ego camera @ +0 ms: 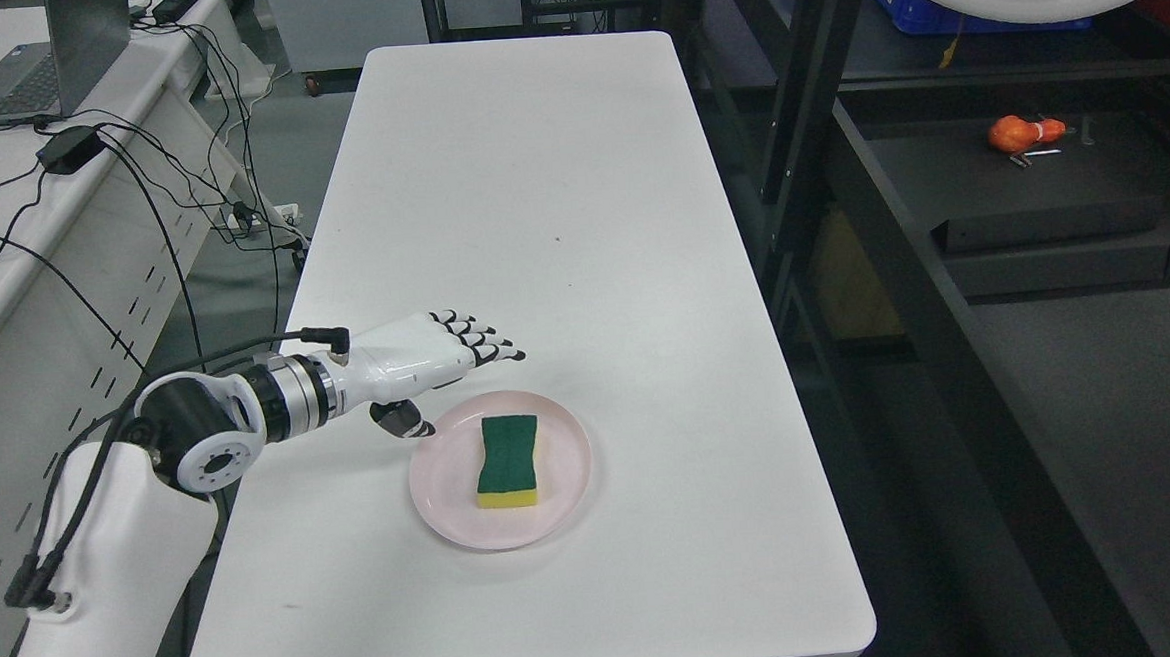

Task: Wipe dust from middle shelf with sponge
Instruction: 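Lower the left hand onto the green-yellow sponge on the plate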

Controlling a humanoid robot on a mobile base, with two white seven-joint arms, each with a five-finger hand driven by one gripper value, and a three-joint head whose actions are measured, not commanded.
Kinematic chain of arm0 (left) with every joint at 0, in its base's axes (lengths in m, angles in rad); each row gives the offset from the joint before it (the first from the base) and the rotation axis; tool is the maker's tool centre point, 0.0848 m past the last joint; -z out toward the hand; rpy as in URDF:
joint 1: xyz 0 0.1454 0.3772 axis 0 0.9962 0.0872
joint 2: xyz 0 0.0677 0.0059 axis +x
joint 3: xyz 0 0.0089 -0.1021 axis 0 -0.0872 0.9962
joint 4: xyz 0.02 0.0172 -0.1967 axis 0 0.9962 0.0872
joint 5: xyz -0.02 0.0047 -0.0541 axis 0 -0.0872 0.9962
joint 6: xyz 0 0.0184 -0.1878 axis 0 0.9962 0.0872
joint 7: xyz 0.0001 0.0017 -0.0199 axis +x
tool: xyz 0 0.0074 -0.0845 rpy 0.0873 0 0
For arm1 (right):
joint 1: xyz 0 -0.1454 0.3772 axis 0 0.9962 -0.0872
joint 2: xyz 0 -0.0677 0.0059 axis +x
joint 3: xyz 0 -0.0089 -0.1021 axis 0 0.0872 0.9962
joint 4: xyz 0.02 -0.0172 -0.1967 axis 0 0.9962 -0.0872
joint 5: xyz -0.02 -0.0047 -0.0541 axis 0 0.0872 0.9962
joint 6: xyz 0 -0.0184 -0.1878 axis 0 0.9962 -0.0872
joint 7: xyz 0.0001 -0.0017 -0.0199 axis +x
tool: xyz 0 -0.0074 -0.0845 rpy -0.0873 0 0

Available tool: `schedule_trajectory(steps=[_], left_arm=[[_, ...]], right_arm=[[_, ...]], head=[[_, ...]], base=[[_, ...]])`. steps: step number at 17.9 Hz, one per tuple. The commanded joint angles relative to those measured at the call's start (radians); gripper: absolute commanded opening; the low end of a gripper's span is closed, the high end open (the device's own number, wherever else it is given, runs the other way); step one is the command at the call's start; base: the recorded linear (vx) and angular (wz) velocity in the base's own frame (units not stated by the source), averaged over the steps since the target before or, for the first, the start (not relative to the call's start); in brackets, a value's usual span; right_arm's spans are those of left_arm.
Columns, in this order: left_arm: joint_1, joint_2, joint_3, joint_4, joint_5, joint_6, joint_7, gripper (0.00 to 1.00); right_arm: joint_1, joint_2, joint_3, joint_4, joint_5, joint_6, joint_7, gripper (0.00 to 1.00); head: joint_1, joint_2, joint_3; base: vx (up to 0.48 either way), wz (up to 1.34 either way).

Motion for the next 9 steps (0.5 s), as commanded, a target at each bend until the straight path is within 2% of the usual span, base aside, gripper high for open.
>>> schedule_trajectory(steps=[1, 5, 9], left_arm=[[0.024, -0.014, -0.001, -0.068, -0.008, -0.037, -0.051, 0.96], [0.047, 0.0, 0.061, -0.124, -0.009, -0.072, -0.12, 0.96], [0.055, 0.026, 0.067, -0.121, -0.012, -0.074, -0.122, 0.96]], right_arm=[[0.001, -0.017, 0.0, -0.017, 0.0, 0.074, 0.005, 1.0], [-0.001, -0.017, 0.0, -0.017, 0.0, 0.072, 0.005, 1.0], [-0.001, -0.017, 0.0, -0.017, 0.0, 0.072, 0.005, 1.0]], head=[[0.0, 0.0, 0.0], [0.0, 0.0, 0.0], [0.0, 0.0, 0.0]], base=[[0.0, 0.0], [0.0, 0.0], [0.0, 0.0]])
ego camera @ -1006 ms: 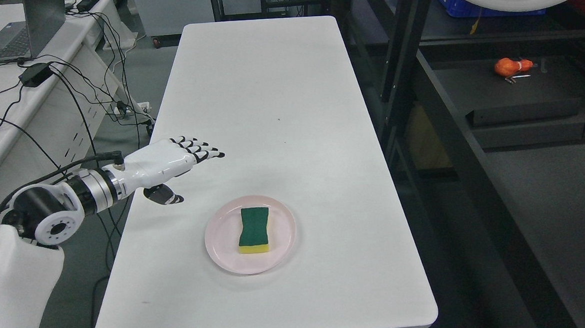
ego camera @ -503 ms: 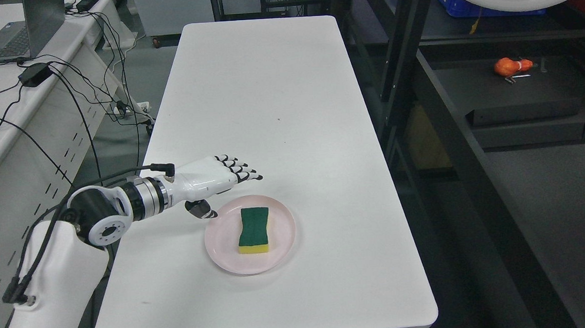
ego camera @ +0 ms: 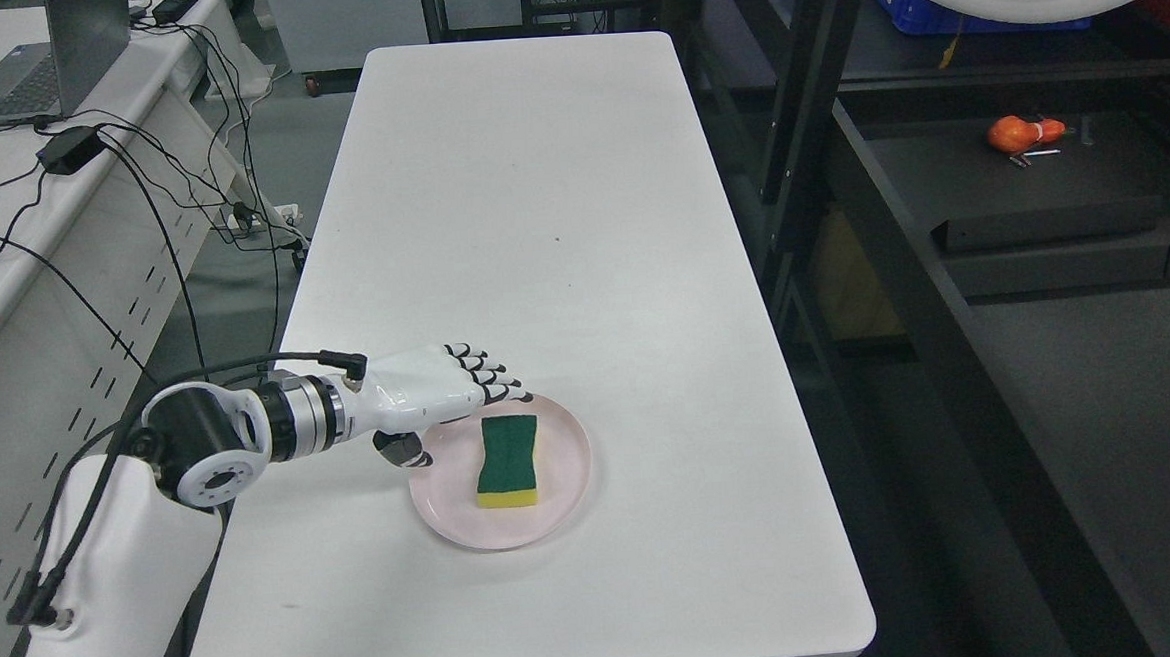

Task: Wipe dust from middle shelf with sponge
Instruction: 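Lower the left hand onto the green-yellow sponge on the plate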

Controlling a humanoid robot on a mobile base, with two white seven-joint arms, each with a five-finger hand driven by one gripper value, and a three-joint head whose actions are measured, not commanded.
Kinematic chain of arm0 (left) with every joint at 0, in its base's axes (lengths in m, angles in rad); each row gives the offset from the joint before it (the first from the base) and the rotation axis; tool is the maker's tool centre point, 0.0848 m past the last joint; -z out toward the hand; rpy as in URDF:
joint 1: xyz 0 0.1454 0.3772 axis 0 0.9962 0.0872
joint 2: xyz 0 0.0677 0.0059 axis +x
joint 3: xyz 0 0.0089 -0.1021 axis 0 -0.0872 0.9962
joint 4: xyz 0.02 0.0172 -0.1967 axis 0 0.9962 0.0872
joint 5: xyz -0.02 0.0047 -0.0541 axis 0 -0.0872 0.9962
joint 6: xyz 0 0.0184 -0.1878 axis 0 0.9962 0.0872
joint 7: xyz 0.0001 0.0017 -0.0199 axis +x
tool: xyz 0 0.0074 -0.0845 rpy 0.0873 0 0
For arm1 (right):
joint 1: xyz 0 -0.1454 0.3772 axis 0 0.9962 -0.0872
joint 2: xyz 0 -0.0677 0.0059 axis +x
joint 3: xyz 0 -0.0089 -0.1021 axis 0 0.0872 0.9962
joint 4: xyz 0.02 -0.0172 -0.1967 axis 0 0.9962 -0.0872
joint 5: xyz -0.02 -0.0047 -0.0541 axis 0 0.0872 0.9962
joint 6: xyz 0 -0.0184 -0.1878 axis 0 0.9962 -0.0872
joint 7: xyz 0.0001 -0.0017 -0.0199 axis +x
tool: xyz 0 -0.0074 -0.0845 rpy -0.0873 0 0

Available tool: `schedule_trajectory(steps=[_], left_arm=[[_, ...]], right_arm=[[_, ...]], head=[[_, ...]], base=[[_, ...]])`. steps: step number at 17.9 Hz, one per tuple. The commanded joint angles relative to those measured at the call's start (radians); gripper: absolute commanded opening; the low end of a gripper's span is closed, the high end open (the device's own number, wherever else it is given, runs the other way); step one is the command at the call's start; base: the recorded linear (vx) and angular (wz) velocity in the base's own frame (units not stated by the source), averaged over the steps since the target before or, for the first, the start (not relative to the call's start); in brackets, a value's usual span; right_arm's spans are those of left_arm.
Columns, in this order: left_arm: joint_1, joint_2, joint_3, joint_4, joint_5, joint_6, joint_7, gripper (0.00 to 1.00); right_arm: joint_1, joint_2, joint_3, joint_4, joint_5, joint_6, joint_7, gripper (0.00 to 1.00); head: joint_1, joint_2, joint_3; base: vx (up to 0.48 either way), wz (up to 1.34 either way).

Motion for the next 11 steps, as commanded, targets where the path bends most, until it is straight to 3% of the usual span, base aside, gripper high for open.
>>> schedule_trajectory(steps=[1, 11], left_arm=[[0.018, 0.022, 0.041, -0.053, -0.005, -0.006, -0.009, 0.95], [-0.031, -0.032, 0.038, 0.132, -0.041, -0.003, -0.004, 0.9]], right_arm=[[-0.001, -0.017, 0.0, -0.017, 0.0, 0.072, -0.001, 1.0], [-0.001, -0.017, 0.0, -0.017, 0.0, 0.072, 0.0, 1.0]], head=[[0.0, 0.0, 0.0], [0.0, 0.0, 0.0]], base=[[0.0, 0.0], [0.0, 0.0]])
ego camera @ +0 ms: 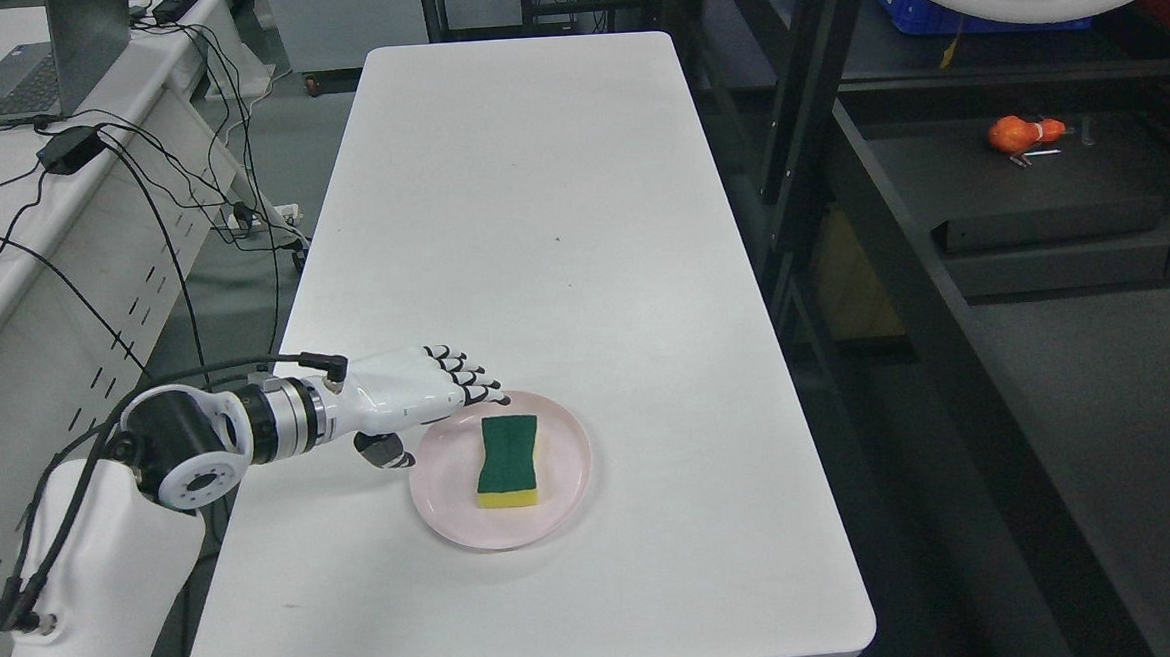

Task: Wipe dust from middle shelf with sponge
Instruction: 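Lower the left hand onto the green-yellow sponge on the plate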

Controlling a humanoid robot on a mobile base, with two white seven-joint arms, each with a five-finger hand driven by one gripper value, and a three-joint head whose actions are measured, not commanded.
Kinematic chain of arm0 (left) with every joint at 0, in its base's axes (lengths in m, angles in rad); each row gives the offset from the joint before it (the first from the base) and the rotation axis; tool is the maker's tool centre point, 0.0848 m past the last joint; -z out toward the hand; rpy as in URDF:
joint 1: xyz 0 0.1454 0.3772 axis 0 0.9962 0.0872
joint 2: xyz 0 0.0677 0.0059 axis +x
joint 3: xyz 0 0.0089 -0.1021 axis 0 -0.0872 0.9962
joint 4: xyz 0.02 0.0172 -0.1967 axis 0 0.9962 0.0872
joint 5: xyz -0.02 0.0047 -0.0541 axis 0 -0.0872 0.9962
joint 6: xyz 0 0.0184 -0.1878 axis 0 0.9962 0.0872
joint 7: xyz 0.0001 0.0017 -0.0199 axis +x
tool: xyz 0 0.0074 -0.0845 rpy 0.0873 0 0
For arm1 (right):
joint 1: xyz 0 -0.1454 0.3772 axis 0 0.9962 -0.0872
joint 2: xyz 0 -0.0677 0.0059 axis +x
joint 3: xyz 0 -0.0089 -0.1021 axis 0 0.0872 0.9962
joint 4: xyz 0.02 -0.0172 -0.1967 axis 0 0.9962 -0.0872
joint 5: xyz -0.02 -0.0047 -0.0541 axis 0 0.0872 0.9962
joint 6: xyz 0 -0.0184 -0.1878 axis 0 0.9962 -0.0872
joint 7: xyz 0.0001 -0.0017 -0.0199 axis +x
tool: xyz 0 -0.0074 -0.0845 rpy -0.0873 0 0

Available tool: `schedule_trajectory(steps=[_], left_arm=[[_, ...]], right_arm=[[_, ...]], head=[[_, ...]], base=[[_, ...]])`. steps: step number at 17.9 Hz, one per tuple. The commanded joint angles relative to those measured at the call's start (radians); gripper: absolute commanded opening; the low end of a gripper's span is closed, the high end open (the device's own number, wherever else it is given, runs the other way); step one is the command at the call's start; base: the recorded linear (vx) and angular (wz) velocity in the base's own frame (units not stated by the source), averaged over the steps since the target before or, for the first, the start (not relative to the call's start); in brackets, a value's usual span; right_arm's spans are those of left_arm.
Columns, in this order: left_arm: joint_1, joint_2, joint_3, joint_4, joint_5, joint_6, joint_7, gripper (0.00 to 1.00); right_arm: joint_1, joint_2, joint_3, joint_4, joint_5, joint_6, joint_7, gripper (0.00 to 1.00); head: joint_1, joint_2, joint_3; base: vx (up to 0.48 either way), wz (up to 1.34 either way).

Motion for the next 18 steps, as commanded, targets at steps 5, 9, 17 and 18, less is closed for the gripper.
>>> schedule_trajectory(steps=[5, 9, 17, 18], left_arm=[[-0.062, -0.078, -0.015, 0.136, -0.039, 0.005, 0.004, 0.9], [-0.06, -0.105, -0.055, 0.153, -0.049, 0.005, 0.004, 0.9], [-0.022, -0.099, 0.002, 0.142, -0.042, 0.005, 0.002, 0.9], [-0.007, -0.098, 0.013, 0.134, -0.039, 0.003, 0.002, 0.9]], right_arm=[[-0.001, -0.017, 0.0, -0.017, 0.0, 0.072, -0.001, 1.0], [0.001, -0.017, 0.0, -0.017, 0.0, 0.072, 0.0, 1.0], [0.001, -0.017, 0.0, -0.017, 0.0, 0.074, 0.0, 1.0], [-0.001, -0.017, 0.0, -0.017, 0.0, 0.072, 0.0, 1.0]], head=[[0.0, 0.0, 0.0], [0.0, 0.0, 0.0], [0.0, 0.0, 0.0], [0.0, 0.0, 0.0]], base=[[0.0, 0.0], [0.0, 0.0], [-0.009, -0.04], [-0.018, -0.09]])
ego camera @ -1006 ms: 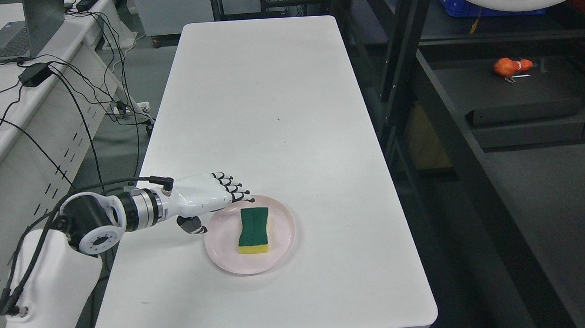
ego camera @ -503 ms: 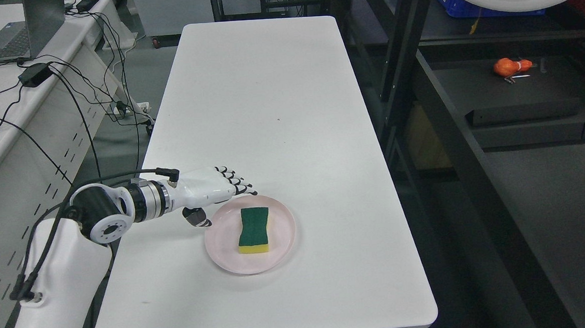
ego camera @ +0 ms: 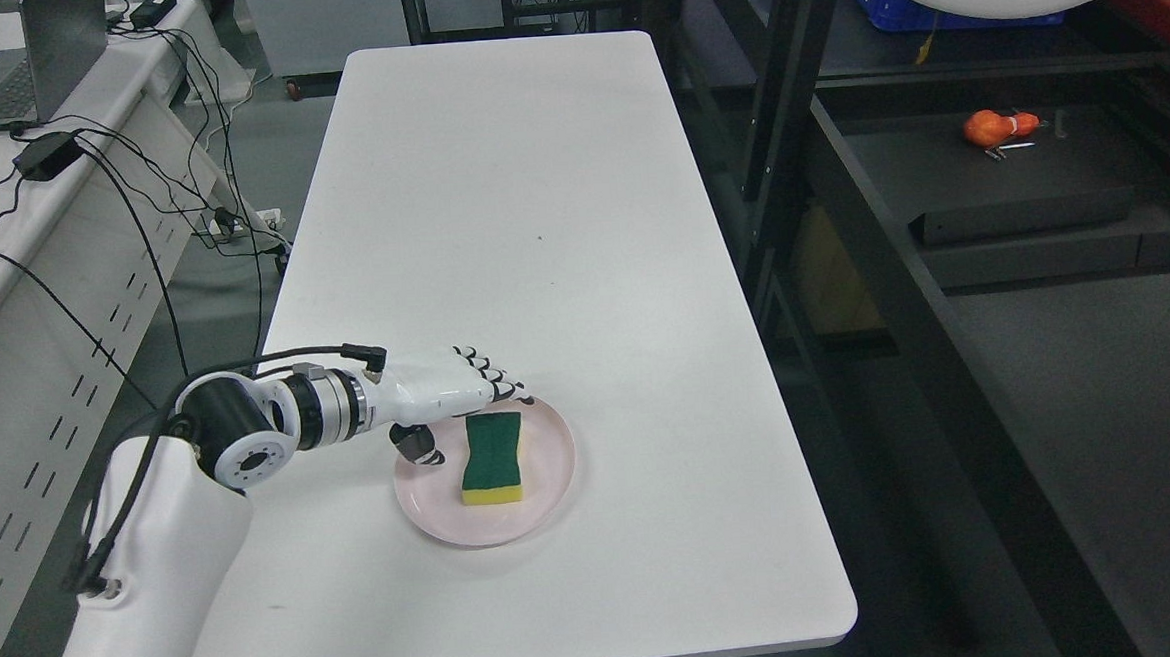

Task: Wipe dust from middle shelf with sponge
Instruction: 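Lower the left hand onto the green-yellow sponge on the plate, then close the left hand fingers around the sponge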

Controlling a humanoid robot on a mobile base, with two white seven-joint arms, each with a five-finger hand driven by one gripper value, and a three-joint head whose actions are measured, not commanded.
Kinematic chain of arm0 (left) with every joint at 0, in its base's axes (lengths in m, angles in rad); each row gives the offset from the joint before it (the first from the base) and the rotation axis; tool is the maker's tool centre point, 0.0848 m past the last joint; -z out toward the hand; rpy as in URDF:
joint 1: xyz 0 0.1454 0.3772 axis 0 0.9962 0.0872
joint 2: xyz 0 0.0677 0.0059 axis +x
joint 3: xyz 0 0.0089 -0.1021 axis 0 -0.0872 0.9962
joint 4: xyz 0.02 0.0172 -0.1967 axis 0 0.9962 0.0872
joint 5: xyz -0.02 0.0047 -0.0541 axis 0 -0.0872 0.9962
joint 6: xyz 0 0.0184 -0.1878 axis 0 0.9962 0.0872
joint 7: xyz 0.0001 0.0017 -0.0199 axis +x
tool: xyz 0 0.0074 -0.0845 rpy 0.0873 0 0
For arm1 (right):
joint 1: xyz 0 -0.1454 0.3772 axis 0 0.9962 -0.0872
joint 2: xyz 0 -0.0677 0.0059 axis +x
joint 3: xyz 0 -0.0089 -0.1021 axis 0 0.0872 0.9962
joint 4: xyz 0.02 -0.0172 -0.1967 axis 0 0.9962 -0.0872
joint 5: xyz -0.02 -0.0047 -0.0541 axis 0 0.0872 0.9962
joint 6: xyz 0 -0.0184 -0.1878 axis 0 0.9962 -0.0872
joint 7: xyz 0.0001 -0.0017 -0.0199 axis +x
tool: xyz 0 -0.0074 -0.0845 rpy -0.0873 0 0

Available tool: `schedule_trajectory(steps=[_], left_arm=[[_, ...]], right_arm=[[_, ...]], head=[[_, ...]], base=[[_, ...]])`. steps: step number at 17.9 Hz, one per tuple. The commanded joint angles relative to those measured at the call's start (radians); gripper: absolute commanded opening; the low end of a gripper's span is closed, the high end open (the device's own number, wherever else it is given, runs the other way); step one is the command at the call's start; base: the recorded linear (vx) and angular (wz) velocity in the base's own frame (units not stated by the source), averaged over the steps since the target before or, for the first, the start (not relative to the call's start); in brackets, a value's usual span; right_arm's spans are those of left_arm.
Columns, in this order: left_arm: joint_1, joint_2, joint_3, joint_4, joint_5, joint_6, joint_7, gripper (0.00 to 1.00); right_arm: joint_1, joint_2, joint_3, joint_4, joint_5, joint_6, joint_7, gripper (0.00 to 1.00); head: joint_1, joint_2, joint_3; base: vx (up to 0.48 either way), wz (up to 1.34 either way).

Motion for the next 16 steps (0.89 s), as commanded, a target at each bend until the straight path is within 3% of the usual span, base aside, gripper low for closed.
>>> schedule_trajectory(steps=[1, 8, 16], left_arm=[[0.056, -0.017, 0.048, -0.004, 0.005, -0.005, -0.003, 0.9], [0.082, -0.014, 0.082, -0.02, 0.002, -0.005, -0.003, 0.89], [0.088, -0.027, 0.174, 0.006, 0.002, -0.003, -0.003, 0.66]], right_arm=[[-0.001, -0.017, 0.0, -0.017, 0.0, 0.072, 0.0, 1.0], [-0.001, -0.017, 0.0, -0.017, 0.0, 0.072, 0.0, 1.0], [0.001, -0.017, 0.0, -0.017, 0.0, 0.072, 0.0, 1.0]], head=[[0.0, 0.0, 0.0], [0.0, 0.0, 0.0], [0.0, 0.0, 0.0]], base=[[-0.026, -0.11], [-0.019, -0.06], [0.001, 0.01]])
